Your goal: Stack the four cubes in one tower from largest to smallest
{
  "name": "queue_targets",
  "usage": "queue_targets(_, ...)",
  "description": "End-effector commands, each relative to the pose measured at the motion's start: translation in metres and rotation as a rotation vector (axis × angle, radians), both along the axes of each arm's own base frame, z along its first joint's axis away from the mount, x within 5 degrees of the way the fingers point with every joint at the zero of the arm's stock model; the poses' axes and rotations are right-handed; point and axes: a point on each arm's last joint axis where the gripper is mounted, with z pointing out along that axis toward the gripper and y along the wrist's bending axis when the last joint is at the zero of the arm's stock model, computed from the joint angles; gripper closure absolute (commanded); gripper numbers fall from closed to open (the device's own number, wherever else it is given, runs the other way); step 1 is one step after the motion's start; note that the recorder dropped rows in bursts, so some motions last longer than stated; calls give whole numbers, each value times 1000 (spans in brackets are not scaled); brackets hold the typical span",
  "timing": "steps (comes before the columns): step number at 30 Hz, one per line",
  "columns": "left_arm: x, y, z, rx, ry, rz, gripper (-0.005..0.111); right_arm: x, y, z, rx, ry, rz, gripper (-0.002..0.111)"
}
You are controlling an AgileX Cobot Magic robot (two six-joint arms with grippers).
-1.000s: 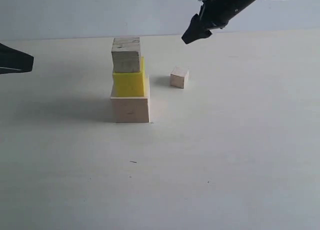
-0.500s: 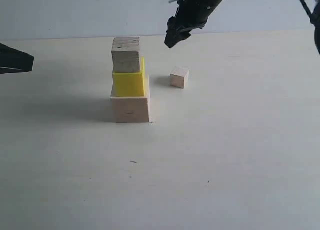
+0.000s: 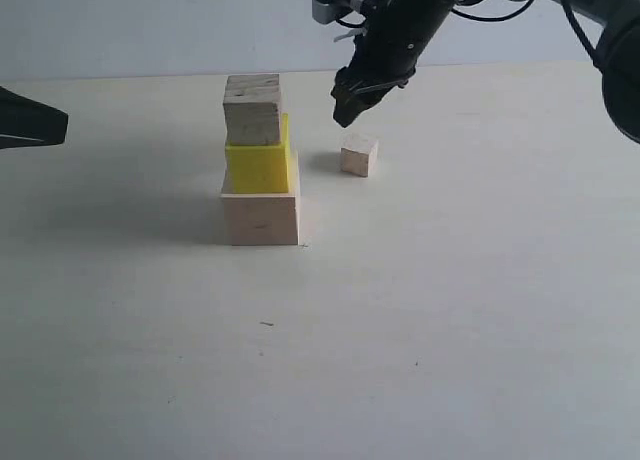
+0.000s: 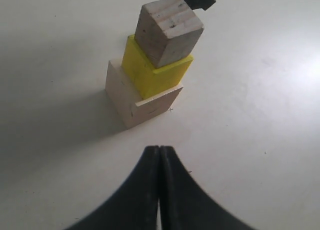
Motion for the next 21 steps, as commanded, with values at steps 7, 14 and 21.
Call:
queue_targets(7,-1,0,2,-3,-9,2,107,-11,-5,41,-66,-26,0,49)
queue_targets(14,-1,0,2,-5,-13,7,107,-11,-19,71,-109,-68,-263,49)
queue_targets(21,0,0,2,-6,-18,13,107,-7,-17,53,-129,-38,-252,49)
